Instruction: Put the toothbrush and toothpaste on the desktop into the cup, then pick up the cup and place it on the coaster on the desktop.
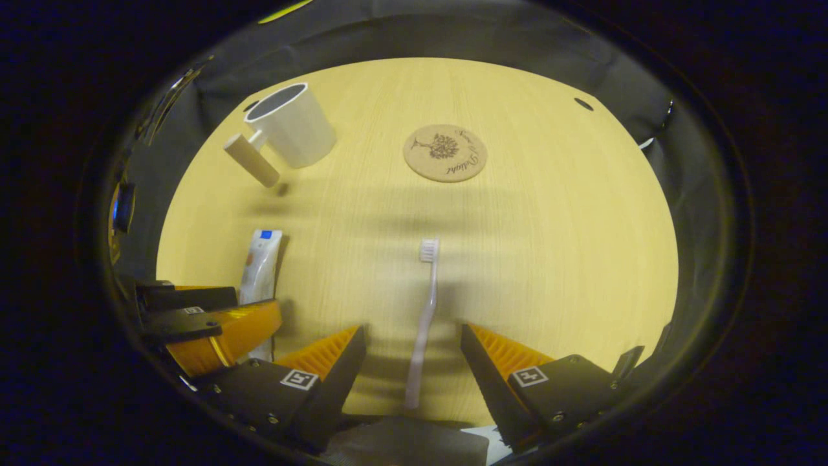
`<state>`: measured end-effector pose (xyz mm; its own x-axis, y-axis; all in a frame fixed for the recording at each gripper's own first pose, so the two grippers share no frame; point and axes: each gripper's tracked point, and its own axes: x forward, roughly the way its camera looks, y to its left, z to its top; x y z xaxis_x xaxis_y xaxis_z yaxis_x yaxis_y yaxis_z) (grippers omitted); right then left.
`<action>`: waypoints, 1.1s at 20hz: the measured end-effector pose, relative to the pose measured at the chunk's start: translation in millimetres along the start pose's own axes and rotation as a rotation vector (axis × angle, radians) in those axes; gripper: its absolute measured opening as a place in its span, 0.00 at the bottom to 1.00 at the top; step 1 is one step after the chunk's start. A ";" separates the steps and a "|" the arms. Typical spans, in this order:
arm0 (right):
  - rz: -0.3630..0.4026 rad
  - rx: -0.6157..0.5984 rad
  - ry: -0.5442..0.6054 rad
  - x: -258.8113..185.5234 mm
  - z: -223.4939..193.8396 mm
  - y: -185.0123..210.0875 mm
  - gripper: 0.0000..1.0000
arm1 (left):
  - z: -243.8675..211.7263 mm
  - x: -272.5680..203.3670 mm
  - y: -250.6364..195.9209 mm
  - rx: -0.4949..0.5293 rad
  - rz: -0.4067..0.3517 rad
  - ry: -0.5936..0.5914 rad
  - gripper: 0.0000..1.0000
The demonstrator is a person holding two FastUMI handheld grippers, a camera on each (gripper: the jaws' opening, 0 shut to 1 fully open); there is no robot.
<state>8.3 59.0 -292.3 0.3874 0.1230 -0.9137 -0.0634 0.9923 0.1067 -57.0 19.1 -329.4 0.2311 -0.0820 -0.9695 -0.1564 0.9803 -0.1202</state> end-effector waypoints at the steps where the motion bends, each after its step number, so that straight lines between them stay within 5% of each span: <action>1: -0.005 0.001 0.009 2.8 -0.4 0.2 0.90 | -1.3 0.7 0.2 0.000 -0.004 0.007 0.98; 3: -0.006 0.008 0.031 8.3 -3.4 1.6 0.79 | -4.2 4.4 1.0 0.007 -0.002 0.017 0.98; 8: -0.030 -0.013 0.069 14.6 -8.9 -1.3 0.73 | -8.8 9.1 3.2 0.010 0.014 0.028 0.98; 10: -0.039 -0.015 0.072 13.3 -9.3 -3.3 0.58 | -7.2 10.6 5.8 0.019 0.021 0.024 0.85; 12: -0.042 -0.020 0.071 15.9 -8.6 -6.0 0.59 | -6.0 11.4 9.6 0.019 0.033 0.022 0.73; 14: -0.032 0.004 0.089 13.7 -12.1 -4.5 0.29 | -3.1 11.4 11.3 0.023 0.039 0.020 0.64; 19: -0.040 -0.006 0.073 8.7 -7.1 -9.5 0.29 | -4.0 12.4 11.9 0.038 0.043 0.008 0.50; 20: -0.030 -0.026 0.103 12.7 -14.5 -6.3 0.07 | -3.1 13.1 11.1 0.030 0.045 -0.002 0.48; 22: -0.027 -0.031 0.093 16.6 -12.7 -6.4 0.12 | -3.9 12.6 11.0 0.035 0.045 -0.006 0.43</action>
<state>3.5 54.5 -313.1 0.3021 0.0932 -0.9487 -0.0828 0.9940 0.0713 -59.5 28.1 -343.8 0.2302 -0.0370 -0.9724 -0.1331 0.9887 -0.0691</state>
